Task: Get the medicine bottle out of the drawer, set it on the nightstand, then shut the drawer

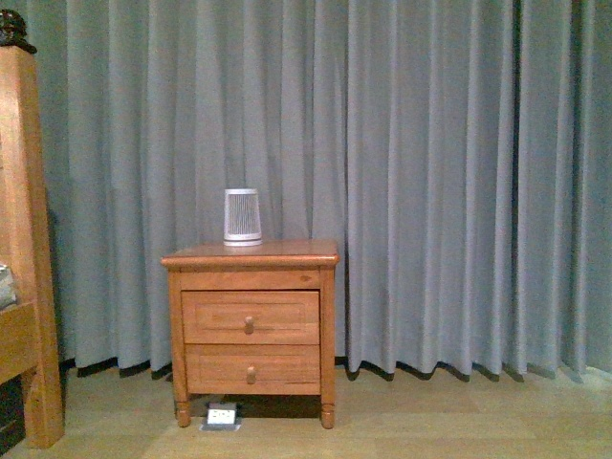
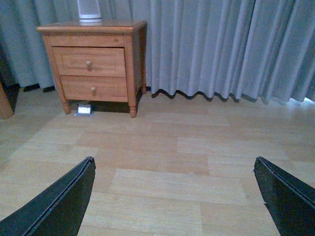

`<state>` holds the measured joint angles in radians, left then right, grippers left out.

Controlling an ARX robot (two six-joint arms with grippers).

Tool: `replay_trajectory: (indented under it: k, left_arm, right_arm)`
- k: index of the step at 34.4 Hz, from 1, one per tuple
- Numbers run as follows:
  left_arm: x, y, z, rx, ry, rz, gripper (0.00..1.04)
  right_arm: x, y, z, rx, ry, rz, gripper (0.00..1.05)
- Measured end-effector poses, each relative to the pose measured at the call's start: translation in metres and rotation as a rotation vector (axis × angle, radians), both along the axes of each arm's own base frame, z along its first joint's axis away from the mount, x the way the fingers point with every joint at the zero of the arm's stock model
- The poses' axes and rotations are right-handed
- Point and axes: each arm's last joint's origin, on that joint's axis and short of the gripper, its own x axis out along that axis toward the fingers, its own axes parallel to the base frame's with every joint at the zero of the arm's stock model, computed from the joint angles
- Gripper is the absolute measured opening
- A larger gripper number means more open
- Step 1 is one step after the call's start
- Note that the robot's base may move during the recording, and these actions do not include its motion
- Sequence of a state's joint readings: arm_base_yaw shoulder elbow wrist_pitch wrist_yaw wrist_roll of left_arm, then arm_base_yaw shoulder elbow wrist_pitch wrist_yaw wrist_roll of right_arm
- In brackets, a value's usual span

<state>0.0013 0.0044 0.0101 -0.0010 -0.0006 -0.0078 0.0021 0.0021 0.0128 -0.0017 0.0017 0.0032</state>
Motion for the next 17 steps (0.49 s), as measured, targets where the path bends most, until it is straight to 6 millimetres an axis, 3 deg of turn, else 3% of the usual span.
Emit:
replay_trajectory:
  k: [17]
  left_arm:
    - [0.0000, 0.0000, 0.0000, 0.000, 0.000, 0.000, 0.98]
  right_arm:
    - [0.0000, 0.0000, 0.0000, 0.000, 0.000, 0.000, 0.98]
